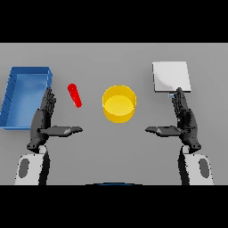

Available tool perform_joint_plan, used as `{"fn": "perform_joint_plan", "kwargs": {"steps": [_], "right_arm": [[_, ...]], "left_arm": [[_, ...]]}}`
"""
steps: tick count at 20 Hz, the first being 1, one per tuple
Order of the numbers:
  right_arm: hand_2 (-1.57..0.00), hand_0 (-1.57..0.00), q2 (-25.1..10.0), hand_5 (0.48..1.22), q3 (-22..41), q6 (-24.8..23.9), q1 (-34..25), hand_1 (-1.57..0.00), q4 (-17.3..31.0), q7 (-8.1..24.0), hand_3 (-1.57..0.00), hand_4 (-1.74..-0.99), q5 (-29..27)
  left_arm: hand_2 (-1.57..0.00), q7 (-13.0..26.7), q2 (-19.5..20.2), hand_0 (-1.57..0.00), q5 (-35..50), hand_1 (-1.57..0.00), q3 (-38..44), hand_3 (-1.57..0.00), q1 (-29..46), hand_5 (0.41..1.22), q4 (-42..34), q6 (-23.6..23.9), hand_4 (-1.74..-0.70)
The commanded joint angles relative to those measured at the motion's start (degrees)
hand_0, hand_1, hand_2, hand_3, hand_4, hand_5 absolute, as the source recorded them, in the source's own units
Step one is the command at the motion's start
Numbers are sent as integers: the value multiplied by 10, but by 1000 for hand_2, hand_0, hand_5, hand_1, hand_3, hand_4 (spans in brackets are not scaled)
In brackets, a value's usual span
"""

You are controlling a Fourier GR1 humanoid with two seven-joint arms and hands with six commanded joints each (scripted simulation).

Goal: Pick up the red beaker and tilt it to pour out 1 green nut into yellow bowl. Pick up the yellow bowl and place it on the metallic measuring scale.

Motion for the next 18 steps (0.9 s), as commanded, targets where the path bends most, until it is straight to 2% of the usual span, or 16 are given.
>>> {"fn": "perform_joint_plan", "kwargs": {"steps": [1, 5, 6, 7, 8, 9, 12, 15, 18], "right_arm": [[1, 1, 1, 660, 1, -1, 1, 1, -1, -1, 1, -1128, 1], [1, 1, 9, 660, 10, -5, 7, 1, -6, -2, 1, -1128, 8], [1, 1, 9, 660, 10, -8, 4, 1, -8, 7, 1, -1128, 10], [1, 1, -9, 660, 39, -20, 27, 1, -29, -50, 1, -1128, 70], [1, 1, -12, 663, 64, -30, 47, 1, -44, -80, 1, -1128, 114], [1, 1, -12, 664, 79, -38, 60, 1, -55, -80, 1, -1127, 142], [1, 1, -16, 663, 95, -44, 75, 1, -73, -74, 1, -1118, 170], [1, 1, -15, 658, 93, -42, 74, 1, -76, -65, 1, -1121, 166], [1, 1, -15, 650, 93, -43, 73, 1, -86, -58, 1, -1130, 166]], "left_arm": [[1, 0, 1, 1, 1, 1, 1, 1, 0, 623, 0, 0, -1093], [1, -2, 8, 1, 7, 1, 6, 1, 2, 623, 0, -5, -1093], [1, 1, 6, 1, 6, 1, 5, 1, -1, 623, -2, -2, -1093], [1, -21, 17, 1, -23, 1, -14, 1, 28, 623, -25, -3, -1093], [1, -34, 24, 1, -42, 1, -27, 1, 51, 620, -47, -3, -1094], [1, -29, 29, 1, -53, 1, -34, 1, 57, 618, -62, 0, -1094], [1, -8, 29, 1, -73, 1, -50, 1, 70, 616, -77, 3, -1098], [1, 15, 27, 1, -88, 1, -54, 1, 54, 612, -61, 10, -1090], [1, -1, 21, 1, -104, 1, -59, 1, 23, 623, -25, 16, -1106]]}}
